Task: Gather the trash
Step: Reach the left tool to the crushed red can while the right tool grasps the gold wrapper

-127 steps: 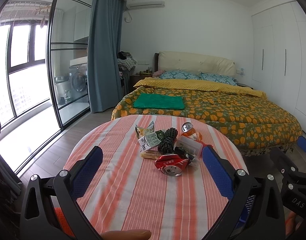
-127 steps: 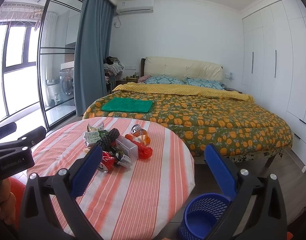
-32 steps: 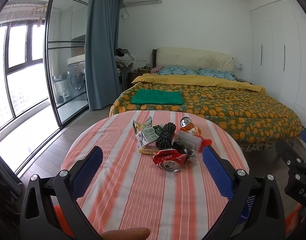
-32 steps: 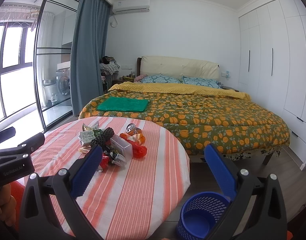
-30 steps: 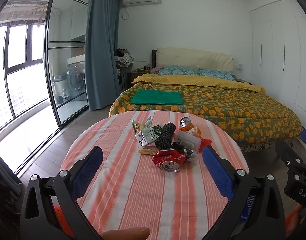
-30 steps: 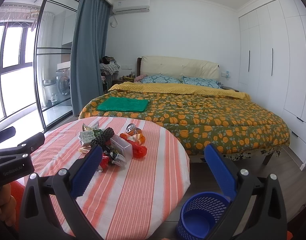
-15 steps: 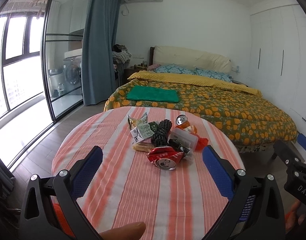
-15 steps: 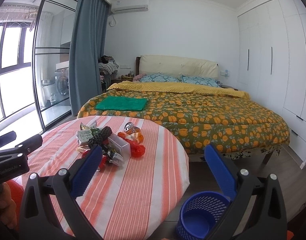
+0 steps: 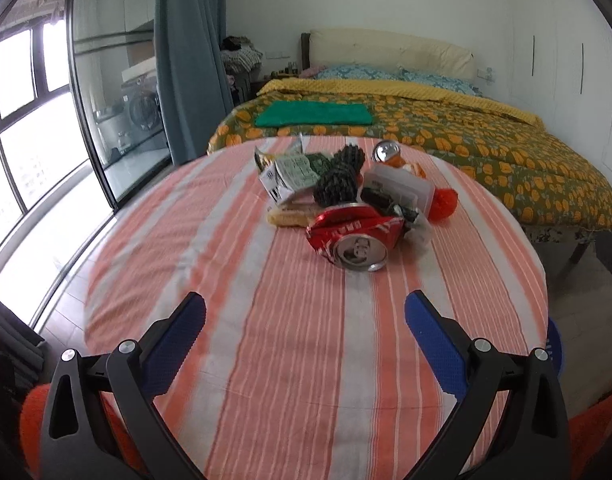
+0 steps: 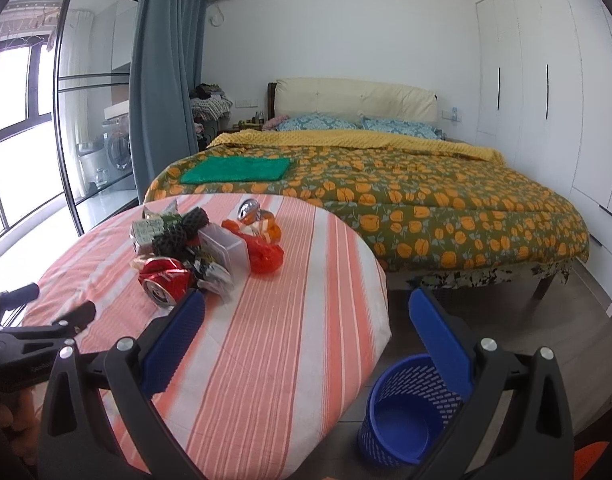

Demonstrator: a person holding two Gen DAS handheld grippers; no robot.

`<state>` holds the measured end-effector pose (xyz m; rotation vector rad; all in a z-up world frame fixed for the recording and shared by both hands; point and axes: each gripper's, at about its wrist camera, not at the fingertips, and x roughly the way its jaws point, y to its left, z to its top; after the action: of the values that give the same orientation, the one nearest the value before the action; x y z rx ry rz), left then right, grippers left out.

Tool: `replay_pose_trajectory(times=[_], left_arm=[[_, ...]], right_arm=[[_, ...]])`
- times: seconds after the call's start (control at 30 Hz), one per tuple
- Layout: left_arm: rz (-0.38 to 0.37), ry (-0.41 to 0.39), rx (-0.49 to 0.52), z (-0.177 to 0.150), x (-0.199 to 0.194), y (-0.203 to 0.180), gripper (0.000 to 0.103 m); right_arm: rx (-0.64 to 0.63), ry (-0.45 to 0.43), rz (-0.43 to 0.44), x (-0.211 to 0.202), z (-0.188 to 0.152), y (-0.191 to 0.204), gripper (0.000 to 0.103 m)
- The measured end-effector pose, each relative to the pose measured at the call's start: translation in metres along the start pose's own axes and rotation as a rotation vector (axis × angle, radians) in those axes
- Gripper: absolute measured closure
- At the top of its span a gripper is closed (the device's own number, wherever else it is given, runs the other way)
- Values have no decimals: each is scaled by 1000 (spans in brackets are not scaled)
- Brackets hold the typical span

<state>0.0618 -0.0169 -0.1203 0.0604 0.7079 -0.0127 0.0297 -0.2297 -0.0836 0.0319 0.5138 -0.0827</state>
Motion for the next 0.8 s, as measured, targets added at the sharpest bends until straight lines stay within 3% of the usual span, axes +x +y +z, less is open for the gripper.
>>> replay_pose_trajectory(times=[0.2,0.57,0.8], left_arm=[[-5,99,-16,-8,46,-14,4],[48,170,-20,31,117,-55,4],[91,188,-101,30,123,-14,4]], right_arm=[[12,37,16,16,-12,-7,5],[42,55,20,23,-16,-22,5],[48,73,16,29,-21,-25,5]])
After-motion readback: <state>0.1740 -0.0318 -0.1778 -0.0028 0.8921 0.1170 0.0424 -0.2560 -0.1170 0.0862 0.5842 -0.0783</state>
